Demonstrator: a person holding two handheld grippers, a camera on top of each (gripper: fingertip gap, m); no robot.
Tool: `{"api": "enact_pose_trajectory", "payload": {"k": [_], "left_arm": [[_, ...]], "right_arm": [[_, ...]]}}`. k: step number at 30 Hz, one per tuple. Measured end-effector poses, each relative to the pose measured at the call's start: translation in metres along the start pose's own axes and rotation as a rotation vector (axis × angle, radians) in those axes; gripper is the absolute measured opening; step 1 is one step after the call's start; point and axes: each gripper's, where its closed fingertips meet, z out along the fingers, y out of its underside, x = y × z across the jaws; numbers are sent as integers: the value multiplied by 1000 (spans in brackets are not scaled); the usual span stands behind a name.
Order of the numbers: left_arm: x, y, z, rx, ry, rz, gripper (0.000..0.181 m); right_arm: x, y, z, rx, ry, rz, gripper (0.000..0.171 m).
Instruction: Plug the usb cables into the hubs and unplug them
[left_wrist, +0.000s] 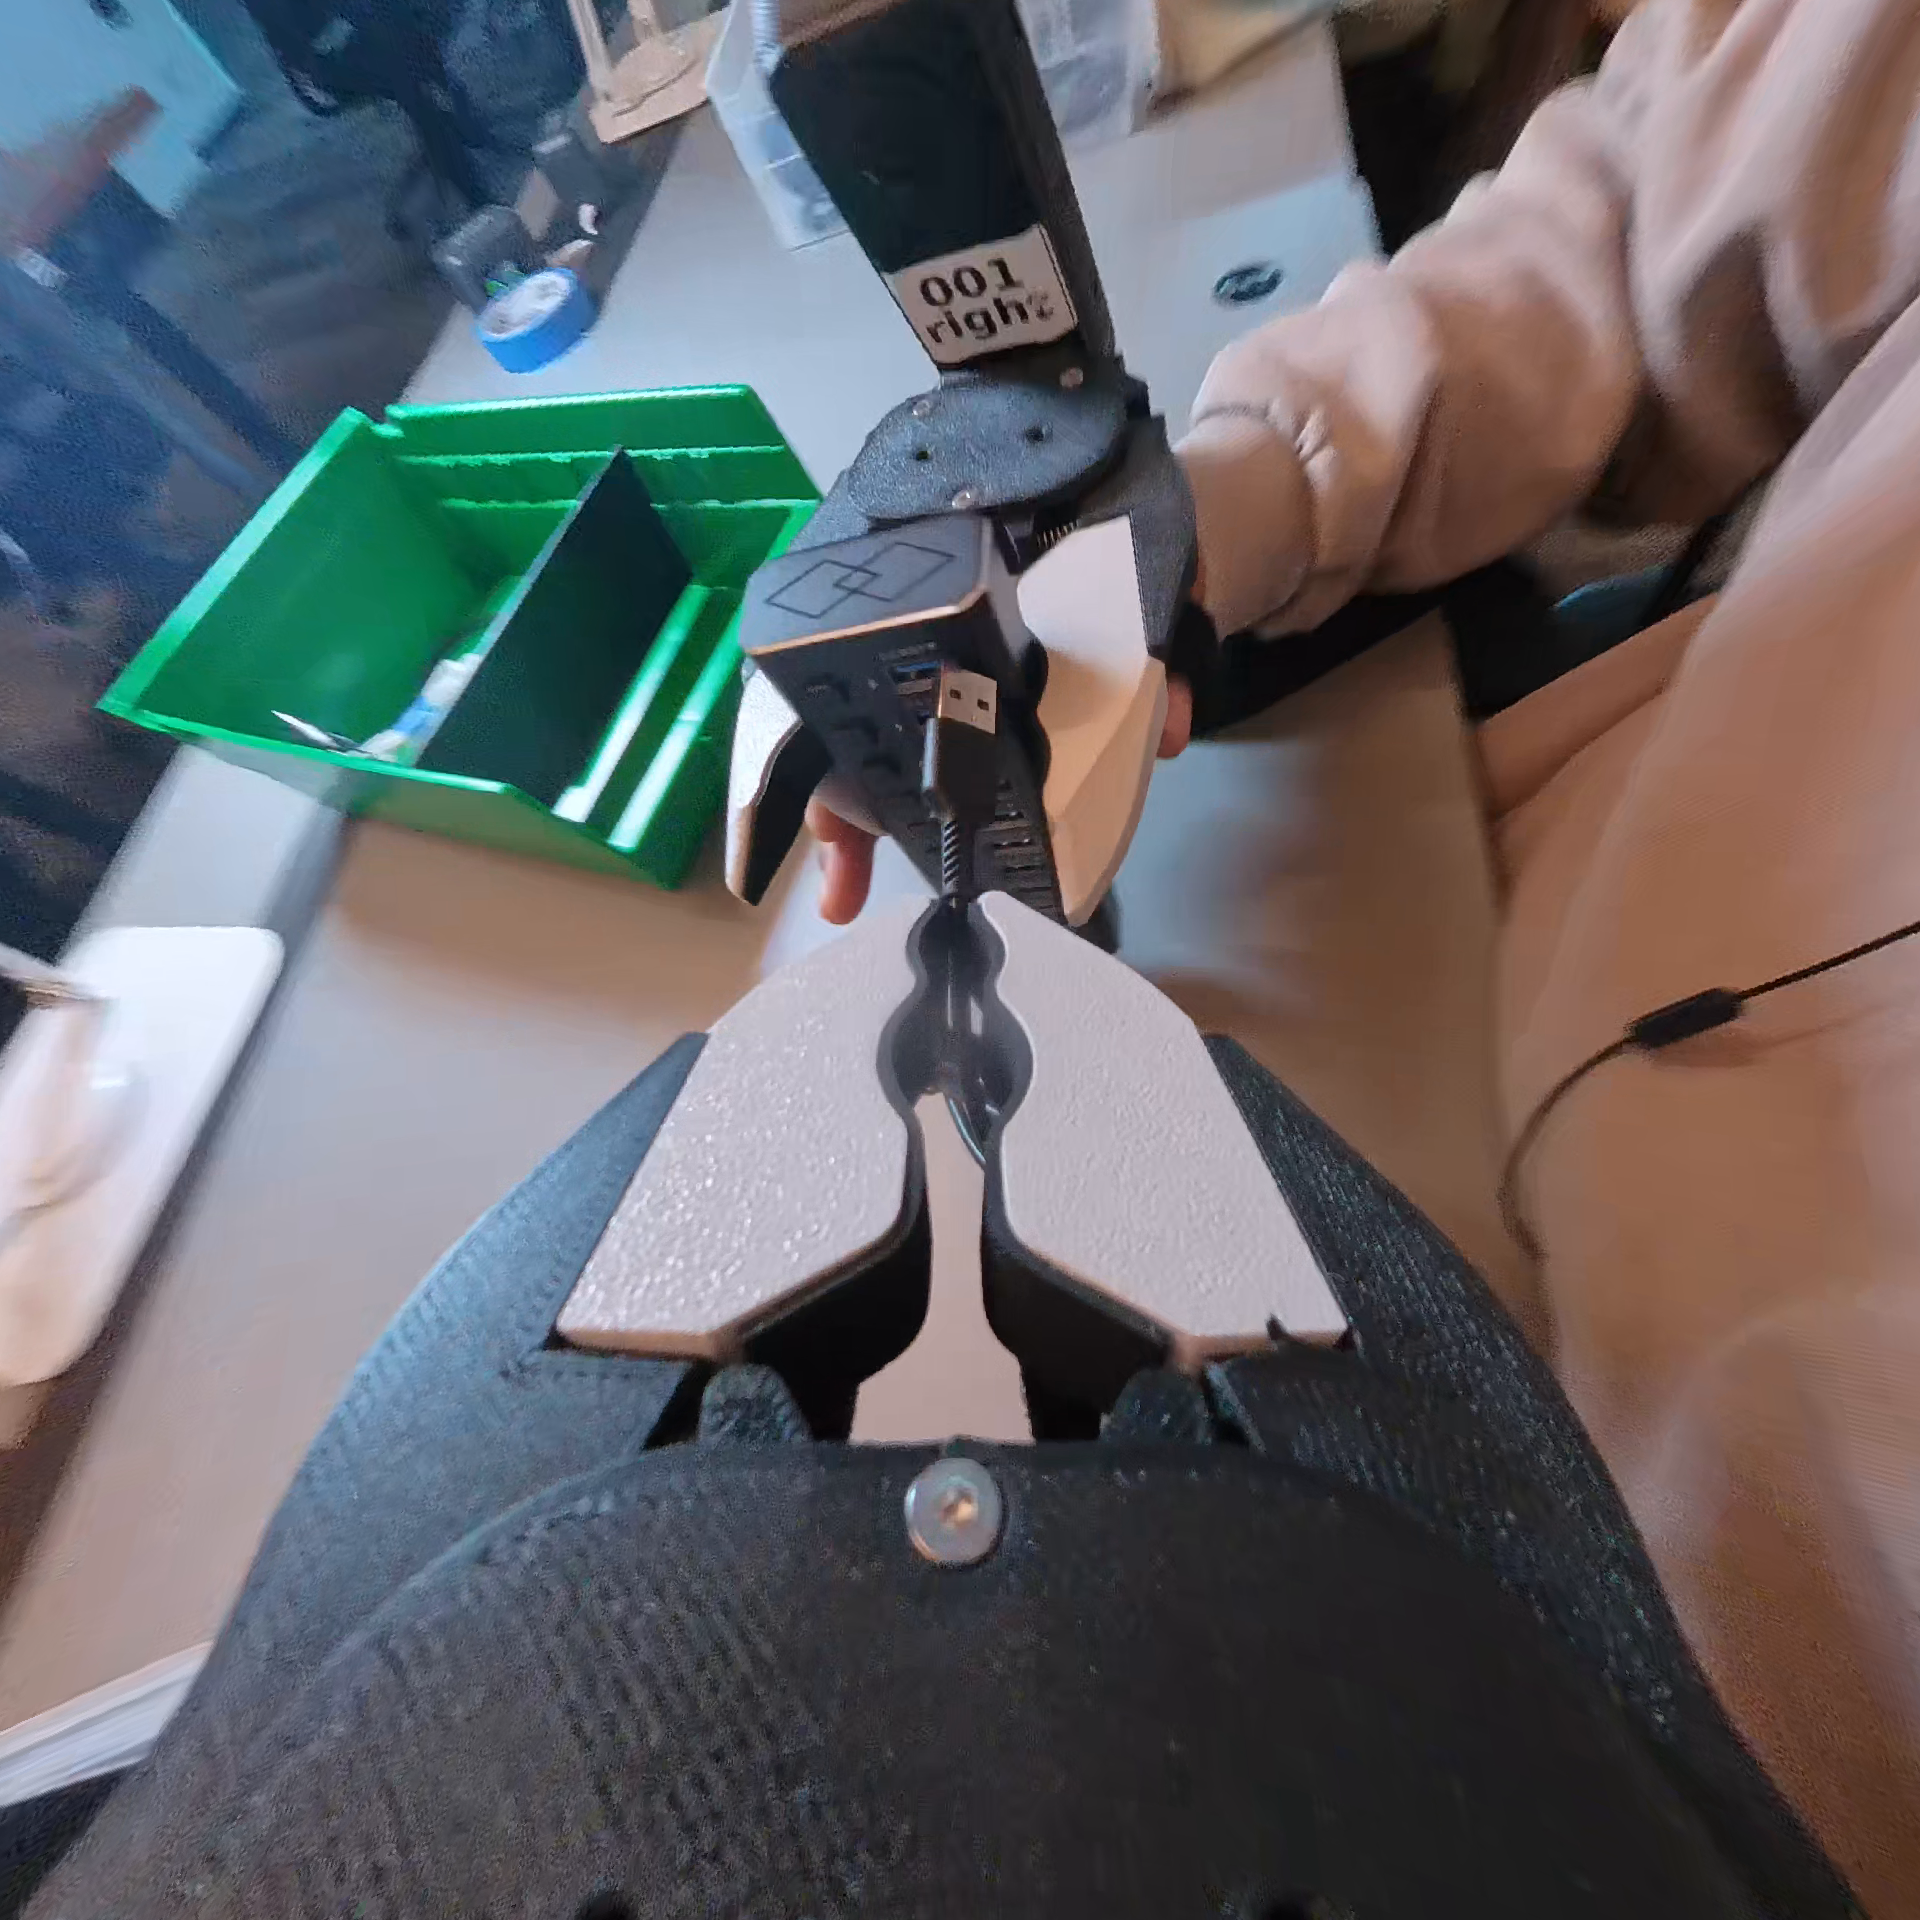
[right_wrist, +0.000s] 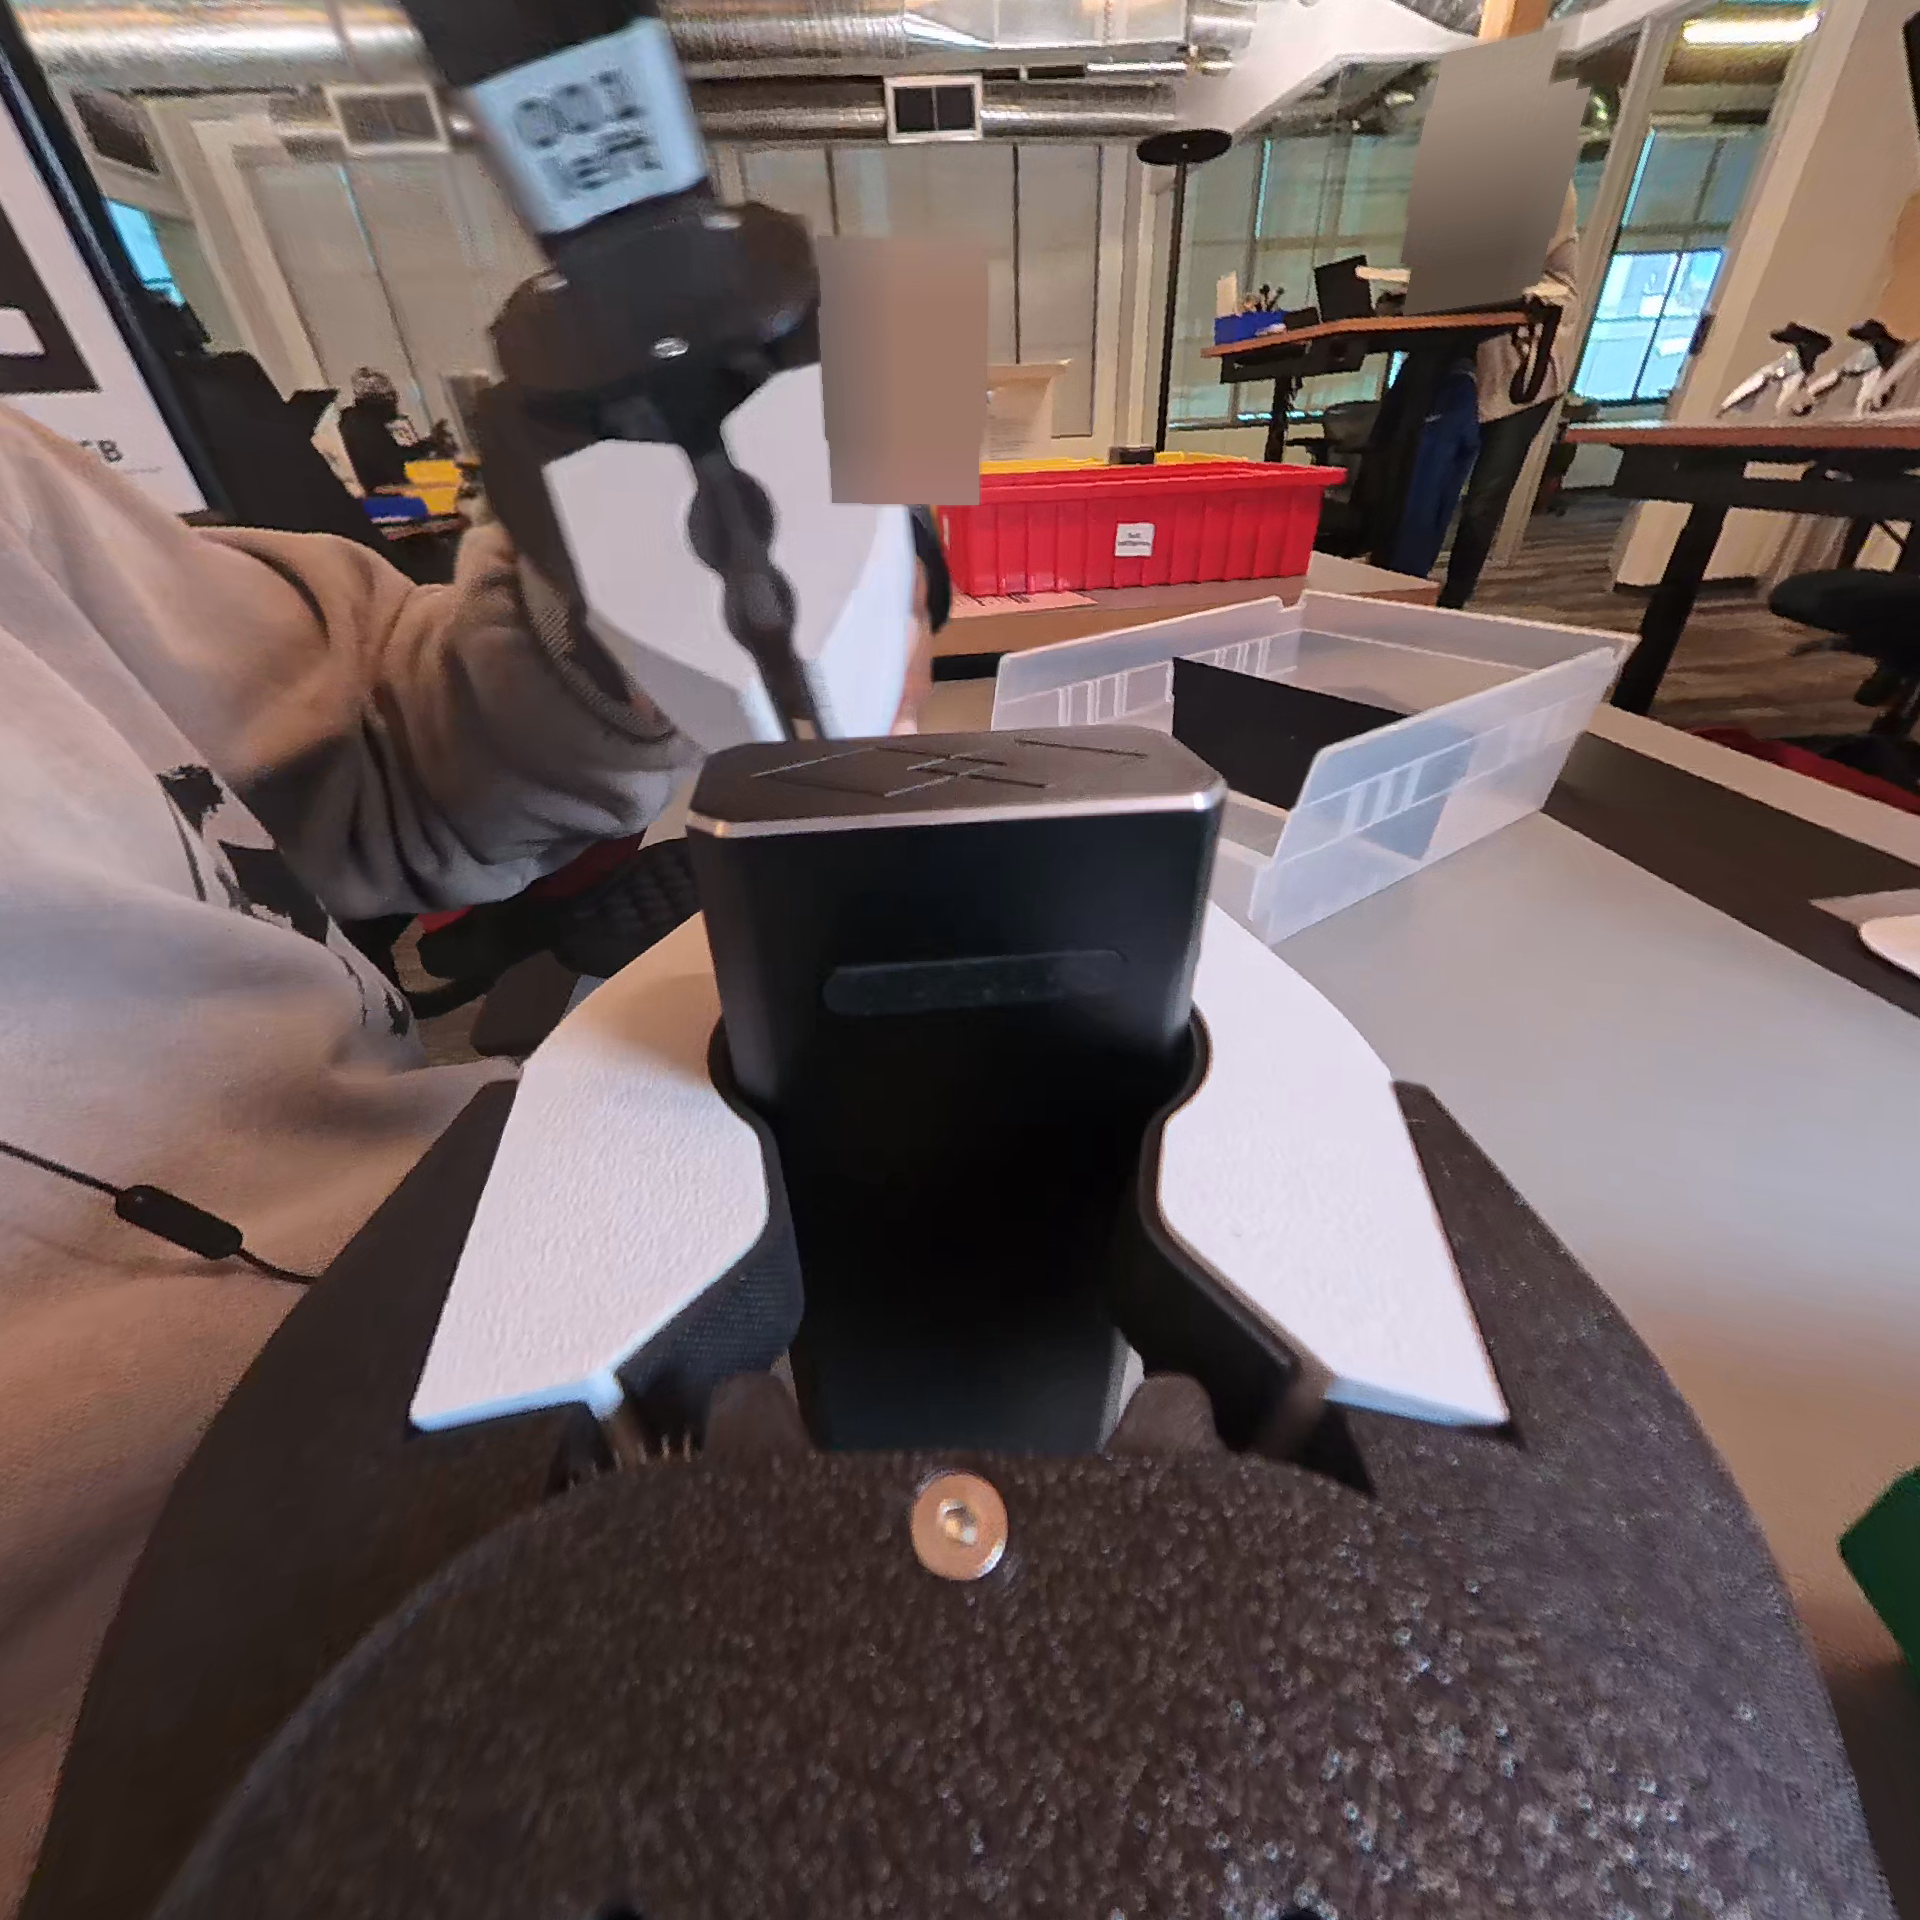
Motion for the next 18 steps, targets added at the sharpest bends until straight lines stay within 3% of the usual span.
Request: {"api": "enact_pose_trajectory", "payload": {"k": [8,18], "left_arm": [[10,7,4,-58,381,-400,3],[7,5,7,-93,425,-521,3]], "right_arm": [[-8,-4,-2,40,-25,-95,74],[-4,-3,-3,49,4,-135,73]]}}
